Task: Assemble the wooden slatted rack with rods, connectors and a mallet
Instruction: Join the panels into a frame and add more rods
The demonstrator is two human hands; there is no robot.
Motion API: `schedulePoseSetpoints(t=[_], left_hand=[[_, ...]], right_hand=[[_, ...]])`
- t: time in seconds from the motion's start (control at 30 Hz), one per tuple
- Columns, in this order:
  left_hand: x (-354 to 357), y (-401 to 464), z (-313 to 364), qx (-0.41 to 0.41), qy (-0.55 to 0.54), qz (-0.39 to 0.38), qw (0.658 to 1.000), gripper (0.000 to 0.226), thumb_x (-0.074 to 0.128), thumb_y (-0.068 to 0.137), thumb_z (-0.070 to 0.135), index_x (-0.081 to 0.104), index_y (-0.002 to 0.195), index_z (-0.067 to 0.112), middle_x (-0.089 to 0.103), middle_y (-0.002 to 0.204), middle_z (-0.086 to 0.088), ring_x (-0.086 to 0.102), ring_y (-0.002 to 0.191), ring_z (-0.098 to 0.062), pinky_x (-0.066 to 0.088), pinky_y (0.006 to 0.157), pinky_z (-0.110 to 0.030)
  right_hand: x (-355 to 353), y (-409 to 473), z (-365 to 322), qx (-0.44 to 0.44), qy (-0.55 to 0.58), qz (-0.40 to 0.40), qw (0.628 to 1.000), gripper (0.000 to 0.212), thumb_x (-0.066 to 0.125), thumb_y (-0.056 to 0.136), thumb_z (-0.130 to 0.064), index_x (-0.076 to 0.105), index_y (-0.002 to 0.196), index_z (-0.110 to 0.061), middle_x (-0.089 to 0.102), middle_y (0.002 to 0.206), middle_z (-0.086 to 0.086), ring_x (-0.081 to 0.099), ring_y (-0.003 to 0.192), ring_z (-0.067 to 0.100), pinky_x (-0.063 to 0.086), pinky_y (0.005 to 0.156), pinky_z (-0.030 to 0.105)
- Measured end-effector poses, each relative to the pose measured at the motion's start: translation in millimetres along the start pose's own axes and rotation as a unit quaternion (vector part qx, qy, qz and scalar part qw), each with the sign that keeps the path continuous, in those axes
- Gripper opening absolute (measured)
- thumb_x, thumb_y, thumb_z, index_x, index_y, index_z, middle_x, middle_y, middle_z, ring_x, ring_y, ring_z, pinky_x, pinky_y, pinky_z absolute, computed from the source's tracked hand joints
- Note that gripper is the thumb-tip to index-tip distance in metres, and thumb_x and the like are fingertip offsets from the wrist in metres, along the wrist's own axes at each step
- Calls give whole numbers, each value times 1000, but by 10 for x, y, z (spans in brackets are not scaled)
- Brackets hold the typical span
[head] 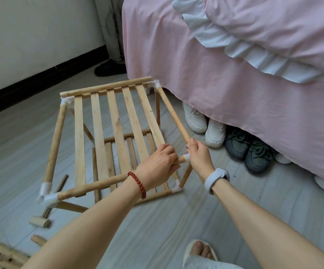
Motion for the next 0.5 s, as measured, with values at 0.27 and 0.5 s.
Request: schedulePoseSetpoints(t=[0.27,0.5], left_hand=[[-236,-278,-147,-104,28,42,993,37,43,94,41,59,122,21,45,140,1,19,143,-23,21,116,-46],[-870,-2265,-1662,-517,-93,288,801,38,51,95,23,52,127,3,48,133,-17,42,125,-30,35,106,-50]], right_hand=[[34,0,49,72,27,-78,994,28,38,100,-24,57,103,-4,52,72,1,51,69,14,41,60,25],[63,31,-215,5,-263,-49,963,27,35,98,-30,50,94,-8,55,81,7,54,82,30,41,69,36]])
Point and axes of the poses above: each hand's wrist, its own y-axis towards the middle knuckle, its own x-axis out of the palm, z = x × y, the point moved 10 cm from there along y, towards the middle knuckle
